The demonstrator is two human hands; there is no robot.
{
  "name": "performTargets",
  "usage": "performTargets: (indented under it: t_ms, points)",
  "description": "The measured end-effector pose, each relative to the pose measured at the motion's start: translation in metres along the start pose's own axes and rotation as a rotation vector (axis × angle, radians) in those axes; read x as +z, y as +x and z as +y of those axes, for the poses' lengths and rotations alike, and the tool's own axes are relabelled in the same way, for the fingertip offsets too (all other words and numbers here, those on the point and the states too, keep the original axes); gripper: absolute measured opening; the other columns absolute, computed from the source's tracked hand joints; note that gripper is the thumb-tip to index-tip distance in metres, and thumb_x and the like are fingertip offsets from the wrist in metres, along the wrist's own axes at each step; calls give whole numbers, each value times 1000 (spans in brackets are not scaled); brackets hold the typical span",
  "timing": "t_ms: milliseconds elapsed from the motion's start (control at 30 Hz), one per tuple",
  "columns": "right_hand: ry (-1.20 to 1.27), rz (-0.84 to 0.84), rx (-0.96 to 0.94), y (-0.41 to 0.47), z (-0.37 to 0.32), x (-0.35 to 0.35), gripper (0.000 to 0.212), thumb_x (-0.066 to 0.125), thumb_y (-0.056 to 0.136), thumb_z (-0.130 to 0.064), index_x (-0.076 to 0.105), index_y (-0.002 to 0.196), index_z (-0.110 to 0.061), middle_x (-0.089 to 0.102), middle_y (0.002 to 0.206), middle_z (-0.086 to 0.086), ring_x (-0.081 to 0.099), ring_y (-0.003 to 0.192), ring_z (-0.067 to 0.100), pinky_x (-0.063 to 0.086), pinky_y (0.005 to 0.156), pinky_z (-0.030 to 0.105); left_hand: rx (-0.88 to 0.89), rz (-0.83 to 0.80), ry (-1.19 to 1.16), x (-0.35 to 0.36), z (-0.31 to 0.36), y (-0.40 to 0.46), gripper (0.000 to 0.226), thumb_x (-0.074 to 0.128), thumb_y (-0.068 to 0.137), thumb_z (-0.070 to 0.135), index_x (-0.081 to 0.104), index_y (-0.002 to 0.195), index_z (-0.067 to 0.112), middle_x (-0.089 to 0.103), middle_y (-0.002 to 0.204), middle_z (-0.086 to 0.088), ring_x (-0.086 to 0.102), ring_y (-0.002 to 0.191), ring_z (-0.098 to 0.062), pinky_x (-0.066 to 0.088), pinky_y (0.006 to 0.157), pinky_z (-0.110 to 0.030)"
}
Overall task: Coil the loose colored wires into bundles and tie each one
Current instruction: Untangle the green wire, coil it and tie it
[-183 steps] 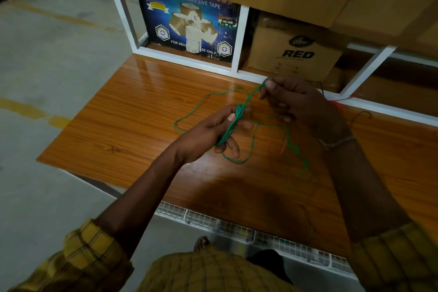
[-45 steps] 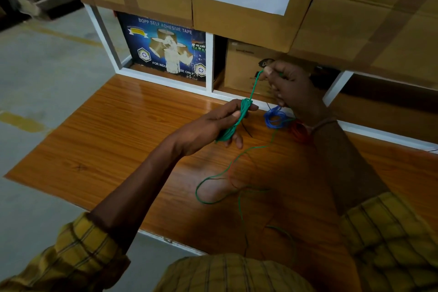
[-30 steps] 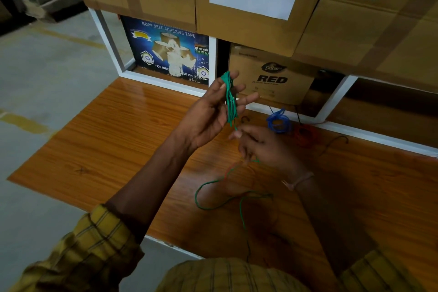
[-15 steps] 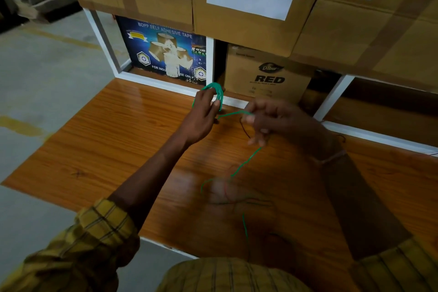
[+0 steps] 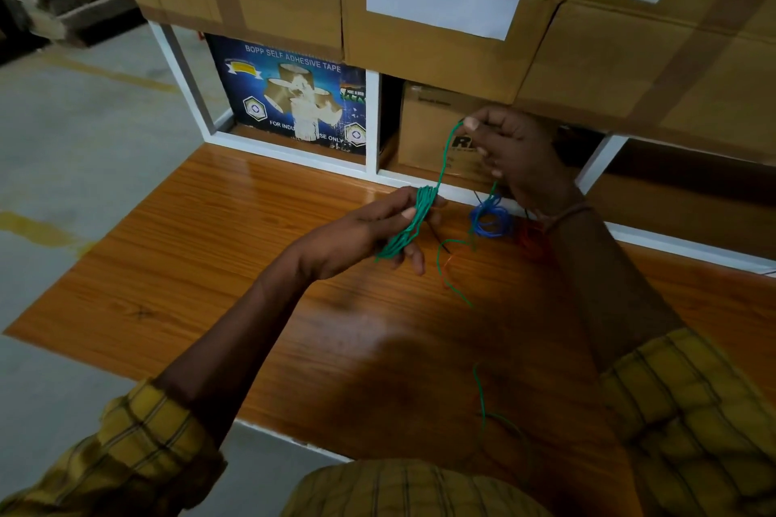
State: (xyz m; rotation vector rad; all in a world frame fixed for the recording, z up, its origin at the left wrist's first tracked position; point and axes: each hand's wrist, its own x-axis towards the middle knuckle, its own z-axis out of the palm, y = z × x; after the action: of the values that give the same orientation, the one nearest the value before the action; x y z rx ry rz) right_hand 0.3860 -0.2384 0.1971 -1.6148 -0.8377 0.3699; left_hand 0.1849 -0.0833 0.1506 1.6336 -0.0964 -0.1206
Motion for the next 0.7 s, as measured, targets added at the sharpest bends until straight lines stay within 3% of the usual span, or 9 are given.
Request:
performTargets:
  t_ms: [100,233,300,367,533,600,700]
  points:
    - [-43,-13,91,1,33,12,18,59,104,-24,71,91,-20,48,59,-6,32,46,5,27,38,18,50,-64,-200,0,11,0,44,36,112,23,42,154,13,49,150,-25,67,88,-31,47,65,-27]
    - [4,-114,193,-13,55,32,21,65,98,-23,72,106,-5,47,64,5,34,45,9,24,39,18,139,-134,-449,-4,23,0,44,26,113,16,40,154,11,48,152,-26,70,83,-24,47,60,-24]
    - [-13,-111,207,-22,52,41,22,58,101,-19,72,111,-5,52,63,3,38,42,6,27,37,18,194,-127,-540,-5,24,3,45,23,113,16,36,156,9,40,157,-30,70,86,-22,48,62,-24]
    - [-90,-145,236,-39,46,52,24,52,106,-25,72,103,-13,59,62,-3,43,43,7,31,39,19,240,-93,-588,-6,23,9,49,23,113,17,30,160,7,34,162,-32,71,92,-23,50,66,-25]
    - [-155,-351,250,-89,31,78,29,53,105,-42,74,101,-22,62,68,7,49,44,18,39,45,26,268,109,-606,-13,18,21,50,33,114,21,30,162,12,38,159,-27,66,125,-36,58,78,-27]
    - [-212,-350,194,-98,18,78,30,55,105,-37,71,101,-13,64,64,9,50,40,19,42,45,30,249,226,-544,-12,13,25,46,35,115,21,35,160,15,38,160,-19,60,133,-42,60,81,-27]
    - [-309,-363,126,-103,-3,72,26,61,103,-26,64,90,-3,66,62,12,56,38,20,48,47,33,217,350,-352,-8,8,28,43,35,116,24,35,159,20,37,164,-7,65,129,-37,58,82,-29]
